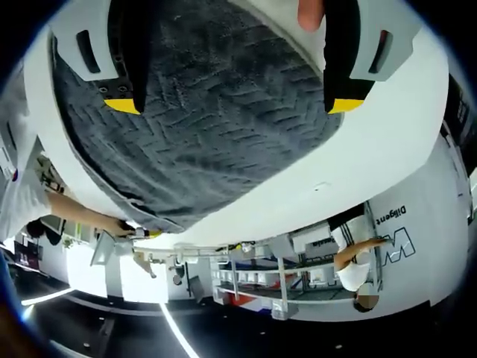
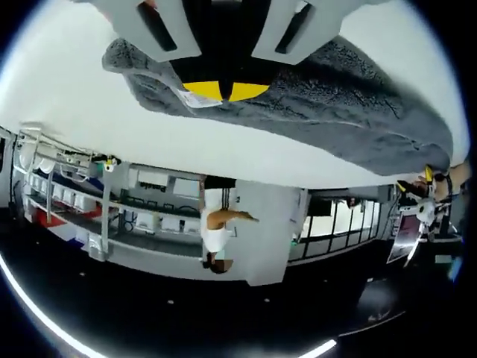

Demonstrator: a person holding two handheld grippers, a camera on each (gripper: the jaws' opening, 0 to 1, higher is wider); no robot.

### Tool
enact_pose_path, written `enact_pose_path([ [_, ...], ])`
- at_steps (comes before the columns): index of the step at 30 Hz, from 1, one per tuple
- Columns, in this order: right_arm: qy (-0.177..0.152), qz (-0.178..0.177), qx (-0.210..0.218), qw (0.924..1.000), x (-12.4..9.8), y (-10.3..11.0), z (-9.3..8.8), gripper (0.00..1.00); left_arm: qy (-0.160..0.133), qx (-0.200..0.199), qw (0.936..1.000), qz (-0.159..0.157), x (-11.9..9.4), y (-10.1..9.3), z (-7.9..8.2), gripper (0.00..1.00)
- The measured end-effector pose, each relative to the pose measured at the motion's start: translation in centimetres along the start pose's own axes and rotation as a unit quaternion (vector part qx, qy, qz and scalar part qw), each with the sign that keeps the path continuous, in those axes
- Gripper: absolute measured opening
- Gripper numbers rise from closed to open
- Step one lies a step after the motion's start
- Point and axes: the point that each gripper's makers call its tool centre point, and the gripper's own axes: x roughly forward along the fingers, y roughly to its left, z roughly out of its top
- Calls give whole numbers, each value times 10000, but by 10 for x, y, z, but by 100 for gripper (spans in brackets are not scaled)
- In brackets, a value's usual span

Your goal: Open the folded towel by lifting each exposed corner and separating the folded layers until the towel lies flat within the target outline without major curled edges

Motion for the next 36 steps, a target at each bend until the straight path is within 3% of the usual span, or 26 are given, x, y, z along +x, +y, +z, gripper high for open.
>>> enact_pose_path([
  [15,-332,-35,437,9985,-33,6,8,0,-65,-25,10000,12,-2,0,2,98],
  [29,-310,-67,484,9983,-80,14,1,0,-141,-8,9999,0,-4,1,7,98],
  [36,-55,31,454,9989,-95,17,-10,0,-94,37,9999,26,-3,2,7,98],
])
